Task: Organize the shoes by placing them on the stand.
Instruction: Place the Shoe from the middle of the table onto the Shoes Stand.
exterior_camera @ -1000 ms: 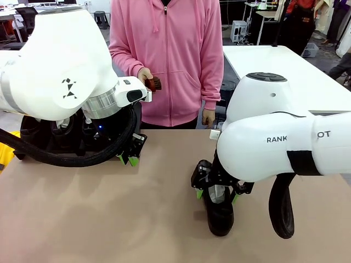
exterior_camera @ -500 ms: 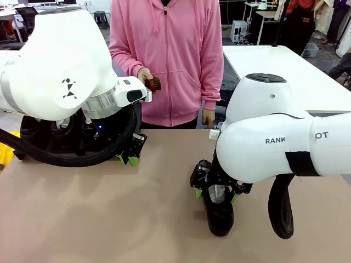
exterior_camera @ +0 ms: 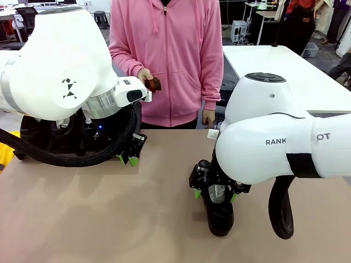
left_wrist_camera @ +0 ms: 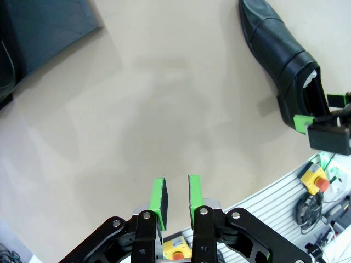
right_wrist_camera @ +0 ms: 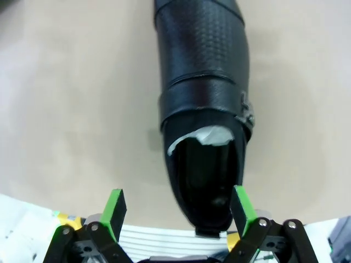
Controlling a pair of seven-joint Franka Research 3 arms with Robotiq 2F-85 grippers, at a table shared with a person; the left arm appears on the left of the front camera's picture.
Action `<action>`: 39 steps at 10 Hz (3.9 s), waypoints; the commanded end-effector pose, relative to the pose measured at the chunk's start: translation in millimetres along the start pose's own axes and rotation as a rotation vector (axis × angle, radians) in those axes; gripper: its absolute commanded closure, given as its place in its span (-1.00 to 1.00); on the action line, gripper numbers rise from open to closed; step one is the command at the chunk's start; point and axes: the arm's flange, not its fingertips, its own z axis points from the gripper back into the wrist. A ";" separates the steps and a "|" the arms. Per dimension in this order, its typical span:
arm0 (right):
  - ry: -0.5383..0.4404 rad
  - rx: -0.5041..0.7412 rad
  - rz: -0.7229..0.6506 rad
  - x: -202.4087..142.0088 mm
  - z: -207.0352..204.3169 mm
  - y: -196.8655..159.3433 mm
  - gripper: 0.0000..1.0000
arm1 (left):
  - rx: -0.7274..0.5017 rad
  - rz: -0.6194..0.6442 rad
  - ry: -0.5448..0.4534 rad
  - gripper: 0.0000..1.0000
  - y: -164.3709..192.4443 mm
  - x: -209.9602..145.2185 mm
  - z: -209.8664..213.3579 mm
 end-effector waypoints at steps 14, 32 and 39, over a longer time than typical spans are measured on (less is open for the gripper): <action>-0.176 -0.052 -0.253 8.3 111.8 -152.9 -1.00 | 0.051 0.092 -0.012 -1.00 -112.3 -6.7 -26.0; -0.201 -0.103 -0.533 29.9 128.7 -244.4 -1.00 | 0.149 0.343 0.025 -1.00 -201.4 35.1 -146.0; -0.201 -0.103 -0.533 29.9 128.7 -244.4 -1.00 | 0.152 0.350 0.012 -0.22 -199.9 36.1 -170.0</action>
